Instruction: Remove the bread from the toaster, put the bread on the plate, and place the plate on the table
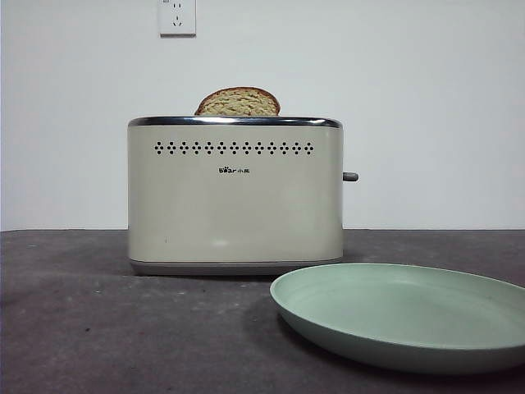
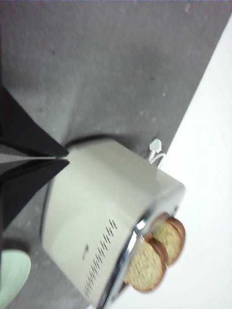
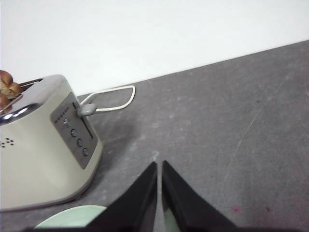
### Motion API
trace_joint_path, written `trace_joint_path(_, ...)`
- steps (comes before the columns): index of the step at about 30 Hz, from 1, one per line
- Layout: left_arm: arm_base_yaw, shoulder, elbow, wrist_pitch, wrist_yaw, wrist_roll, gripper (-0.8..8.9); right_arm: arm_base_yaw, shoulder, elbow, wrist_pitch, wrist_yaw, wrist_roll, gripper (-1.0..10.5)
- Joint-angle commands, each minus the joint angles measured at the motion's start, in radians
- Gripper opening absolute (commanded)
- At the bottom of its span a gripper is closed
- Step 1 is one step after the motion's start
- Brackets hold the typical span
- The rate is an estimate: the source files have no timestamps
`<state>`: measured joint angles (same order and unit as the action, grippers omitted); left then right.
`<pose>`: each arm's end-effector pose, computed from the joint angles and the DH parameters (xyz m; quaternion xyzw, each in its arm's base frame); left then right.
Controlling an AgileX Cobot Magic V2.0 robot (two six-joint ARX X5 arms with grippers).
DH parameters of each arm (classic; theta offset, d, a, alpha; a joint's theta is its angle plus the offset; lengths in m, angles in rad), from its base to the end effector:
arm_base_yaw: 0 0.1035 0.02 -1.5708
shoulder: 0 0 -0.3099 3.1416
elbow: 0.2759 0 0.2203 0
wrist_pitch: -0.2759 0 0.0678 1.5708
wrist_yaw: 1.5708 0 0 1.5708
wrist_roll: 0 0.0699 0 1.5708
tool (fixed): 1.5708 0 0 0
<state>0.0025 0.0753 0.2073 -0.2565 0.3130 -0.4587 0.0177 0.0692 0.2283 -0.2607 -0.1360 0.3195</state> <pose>0.0465 -0.0214 0.1975 -0.2337 0.0949 -0.1363 0.9580 0.0468 0.0103 0.2039 0.1614 0.0622 0.0676 0.9826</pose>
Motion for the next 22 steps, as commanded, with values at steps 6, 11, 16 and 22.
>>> trace_joint_path(6,0.001,0.183,0.216,-0.085,0.108,0.094,0.07,0.001,0.180,0.250,-0.138,-0.092,-0.072,0.0)
trace_joint_path(11,0.001,0.315,0.365,-0.192,0.187,0.195,0.07,0.005,0.315,0.420,-0.285,-0.181,-0.168,0.0)
trace_joint_path(16,-0.001,0.419,0.485,-0.287,0.291,0.274,0.07,0.031,0.438,0.570,-0.470,-0.219,-0.282,0.0)
trace_joint_path(22,-0.023,0.481,0.556,-0.383,0.332,0.327,0.07,0.082,0.530,0.672,-0.637,-0.233,-0.355,0.0)
